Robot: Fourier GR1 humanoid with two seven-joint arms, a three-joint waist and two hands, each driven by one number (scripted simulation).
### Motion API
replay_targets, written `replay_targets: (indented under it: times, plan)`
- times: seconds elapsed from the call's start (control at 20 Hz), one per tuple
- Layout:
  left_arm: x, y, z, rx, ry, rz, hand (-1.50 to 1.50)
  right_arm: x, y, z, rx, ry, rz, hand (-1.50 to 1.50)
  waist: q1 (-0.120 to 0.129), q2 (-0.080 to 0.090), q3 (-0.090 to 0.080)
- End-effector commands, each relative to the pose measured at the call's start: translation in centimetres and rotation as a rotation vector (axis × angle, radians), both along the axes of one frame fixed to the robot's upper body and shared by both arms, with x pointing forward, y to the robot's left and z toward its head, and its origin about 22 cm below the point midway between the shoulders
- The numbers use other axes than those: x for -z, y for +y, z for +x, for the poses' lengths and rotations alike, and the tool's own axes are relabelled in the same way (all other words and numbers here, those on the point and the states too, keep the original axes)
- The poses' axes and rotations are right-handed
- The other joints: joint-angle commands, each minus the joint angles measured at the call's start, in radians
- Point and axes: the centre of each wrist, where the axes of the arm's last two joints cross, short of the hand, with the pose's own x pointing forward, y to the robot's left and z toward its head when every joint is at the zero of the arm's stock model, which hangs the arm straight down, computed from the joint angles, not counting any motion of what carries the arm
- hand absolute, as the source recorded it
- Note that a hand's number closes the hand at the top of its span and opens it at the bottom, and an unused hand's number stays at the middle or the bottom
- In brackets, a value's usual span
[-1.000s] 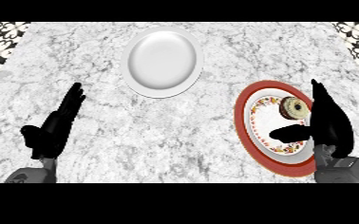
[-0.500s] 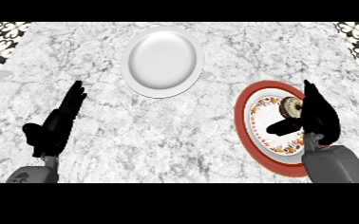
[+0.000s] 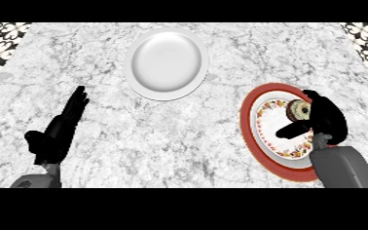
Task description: Pick the cupcake from the plate and place it in the plate
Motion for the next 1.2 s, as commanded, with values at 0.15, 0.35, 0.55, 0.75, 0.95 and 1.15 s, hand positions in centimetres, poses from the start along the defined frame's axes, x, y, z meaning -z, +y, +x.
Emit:
replay_targets:
  times: [0.15, 0.35, 0.55, 0.75, 0.95, 1.15]
  plan:
    - [0.4, 0.9, -0.8, 0.004, -0.020, -0.009, 0.00, 3.8, -1.8, -1.4, -0.092, 0.014, -0.005, 1.50, 0.001, 0.003, 0.003]
    - [1.6, 0.3, 0.4, 0.005, 0.009, 0.014, 0.00, 2.4, -0.8, 0.4, -0.129, -0.028, -0.002, 1.50, -0.002, 0.003, 0.002]
    - [0.2, -1.0, 0.9, 0.004, -0.008, 0.001, 0.00, 1.4, -1.9, 1.0, -0.222, -0.096, -0.078, 1.50, 0.001, 0.004, 0.003]
    - [-0.5, -1.3, 1.0, 0.021, -0.019, -0.002, 0.00, -1.4, -0.8, 3.5, -0.558, -0.079, -0.080, 1.50, 0.027, 0.008, 0.004]
    - [-0.7, -0.2, 2.0, -0.002, -0.013, -0.009, 0.00, -2.2, -3.4, 4.0, -0.712, -0.201, -0.121, 1.50, 0.004, 0.007, 0.003]
    - [-1.8, -0.1, 1.6, 0.014, 0.005, -0.007, 0.00, -4.1, -0.2, 5.2, -0.764, -0.294, -0.083, 1.50, 0.002, 0.002, 0.003]
